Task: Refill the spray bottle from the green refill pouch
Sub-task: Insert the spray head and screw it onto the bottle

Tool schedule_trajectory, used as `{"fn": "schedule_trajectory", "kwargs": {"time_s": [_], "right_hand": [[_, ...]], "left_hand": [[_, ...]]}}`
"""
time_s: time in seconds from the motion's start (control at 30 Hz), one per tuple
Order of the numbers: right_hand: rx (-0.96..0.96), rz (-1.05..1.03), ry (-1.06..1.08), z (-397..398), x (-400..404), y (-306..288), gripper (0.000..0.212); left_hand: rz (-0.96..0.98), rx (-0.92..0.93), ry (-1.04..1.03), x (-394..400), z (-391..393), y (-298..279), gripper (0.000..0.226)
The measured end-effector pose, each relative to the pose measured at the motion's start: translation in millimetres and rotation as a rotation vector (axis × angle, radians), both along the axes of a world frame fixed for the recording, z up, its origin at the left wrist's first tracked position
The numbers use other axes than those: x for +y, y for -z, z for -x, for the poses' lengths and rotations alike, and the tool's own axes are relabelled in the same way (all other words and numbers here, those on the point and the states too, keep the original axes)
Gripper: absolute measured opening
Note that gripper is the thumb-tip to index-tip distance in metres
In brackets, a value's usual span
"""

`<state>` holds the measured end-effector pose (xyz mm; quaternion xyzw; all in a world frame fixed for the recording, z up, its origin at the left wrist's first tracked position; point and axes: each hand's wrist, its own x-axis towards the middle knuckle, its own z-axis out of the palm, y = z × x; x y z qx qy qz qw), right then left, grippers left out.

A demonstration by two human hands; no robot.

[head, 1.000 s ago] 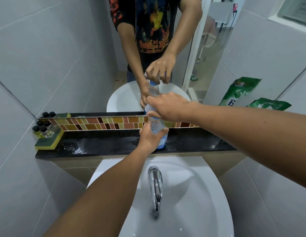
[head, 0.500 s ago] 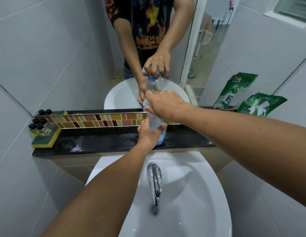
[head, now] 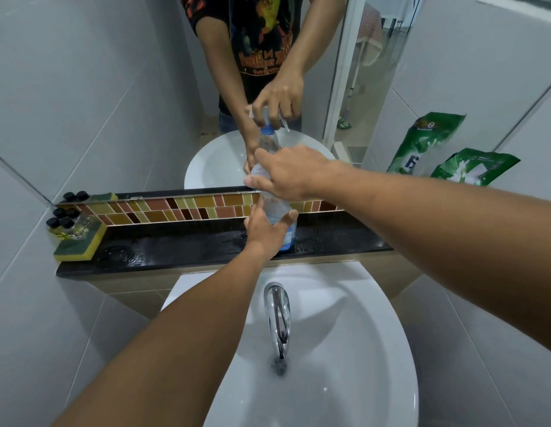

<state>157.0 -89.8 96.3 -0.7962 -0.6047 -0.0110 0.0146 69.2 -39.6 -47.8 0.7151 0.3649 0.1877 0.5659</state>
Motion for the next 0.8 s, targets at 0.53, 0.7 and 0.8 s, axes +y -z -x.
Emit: {"fn": "schedule_trajectory", "kwargs": {"time_s": [0.53, 0.7, 0.8], "right_hand": [[0.984, -0.658, 0.350, -29, -62, 91, 0.032], [0.936, -0.618, 0.075, -28, -39, 45, 0.073], [0.883, -0.551, 0.081, -22, -27, 40, 0.059]], "left_hand": [[0.059, -0.013, 0.020, 0, 2, -7, 0.060], [0.083, -0.030, -0.011, -1, 0, -5, 0.060], [0.088, -0.018, -0.039, -2, -2, -2, 0.064]]}}
